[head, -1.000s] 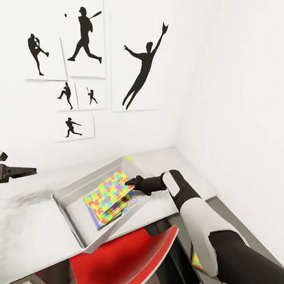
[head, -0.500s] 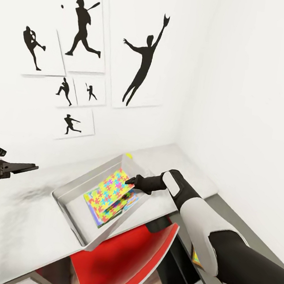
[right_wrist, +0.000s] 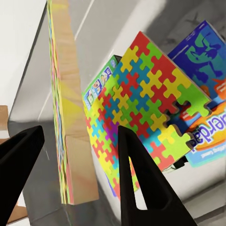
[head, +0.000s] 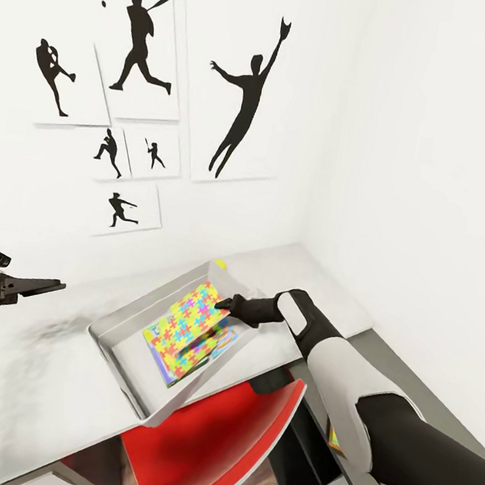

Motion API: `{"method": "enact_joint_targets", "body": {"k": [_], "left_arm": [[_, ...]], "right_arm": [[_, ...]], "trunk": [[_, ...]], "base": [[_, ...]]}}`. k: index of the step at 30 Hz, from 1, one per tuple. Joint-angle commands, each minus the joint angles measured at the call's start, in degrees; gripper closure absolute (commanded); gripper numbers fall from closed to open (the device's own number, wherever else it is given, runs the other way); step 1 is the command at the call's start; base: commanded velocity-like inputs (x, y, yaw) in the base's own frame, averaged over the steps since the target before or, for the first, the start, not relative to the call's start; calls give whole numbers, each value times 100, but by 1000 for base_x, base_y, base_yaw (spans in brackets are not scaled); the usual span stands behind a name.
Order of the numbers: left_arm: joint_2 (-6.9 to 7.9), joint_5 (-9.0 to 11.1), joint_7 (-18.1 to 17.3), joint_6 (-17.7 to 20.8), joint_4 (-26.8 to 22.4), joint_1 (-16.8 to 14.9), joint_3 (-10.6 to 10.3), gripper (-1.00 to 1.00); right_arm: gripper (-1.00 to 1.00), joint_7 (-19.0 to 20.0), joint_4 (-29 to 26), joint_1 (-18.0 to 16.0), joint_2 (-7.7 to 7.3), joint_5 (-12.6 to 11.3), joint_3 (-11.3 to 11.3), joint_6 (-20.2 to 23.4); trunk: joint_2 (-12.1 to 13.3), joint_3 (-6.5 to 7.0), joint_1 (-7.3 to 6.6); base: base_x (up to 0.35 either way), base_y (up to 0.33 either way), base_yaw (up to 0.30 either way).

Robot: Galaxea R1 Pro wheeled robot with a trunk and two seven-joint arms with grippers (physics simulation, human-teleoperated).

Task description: Put all the toys in the child's room - the three board games (two on the bed and one on the table), the two jigsaw puzzles on the table, and the tennis ball on the table - inside the toy box on the table in the child's room.

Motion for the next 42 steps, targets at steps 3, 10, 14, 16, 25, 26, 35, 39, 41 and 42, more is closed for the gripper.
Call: {"method": "enact_joint_targets", "body": {"k": [3, 10, 14, 16, 25, 26, 35, 39, 41, 42], "left_arm": [[8, -5, -25, 61, -1, -4, 0, -100], [11, -5, -25, 61, -1, -4, 0, -100], [7, -5, -25, 61, -1, -4, 0, -100], [5, -5, -25, 61, -1, -4, 0, -100], [3, -5, -25, 61, -1, -4, 0, -100], [3, -5, -25, 61, -1, -4, 0, -100], [6, -5, -25, 61, -1, -4, -3, -100], [12, -5, -25, 61, -1, -4, -8, -100], [19, -5, -25, 61, -1, -4, -8, -100], [26, -5, -25, 61, -1, -4, -9, -100]], "right_arm": [[100, 53, -5, -6, 0, 55, 139, -12], [100, 54, 0, -9, 0, 44, 303, -9], [100, 28, 1, -12, 0, 40, 315, 2], [-100, 14, 1, -14, 0, 40, 318, 5], [-100, 15, 0, -7, 0, 53, 319, -28], [-100, 12, 0, -6, 0, 55, 319, -34], [-100, 19, -115, -6, 0, 57, 332, -43], [-100, 41, -488, 12, 0, 54, 432, -35], [-100, 51, -754, 26, 0, 49, 520, -26], [-100, 58, -976, 29, 0, 37, 560, -14]], "trunk": [[-12, -12, 3], [-12, -12, 3], [-12, -12, 3], [-12, -12, 3], [-12, -12, 3], [-12, -12, 3], [-12, -12, 3], [-12, -3, 3], [-12, 11, 3], [-12, 19, 3]], "base": [[0, 0, 0], [0, 0, 0], [0, 0, 0], [0, 0, 0], [0, 0, 0], [0, 0, 0], [0, 0, 0], [-44, 0, 0], [-144, 0, -2], [-184, 0, -31]]}}
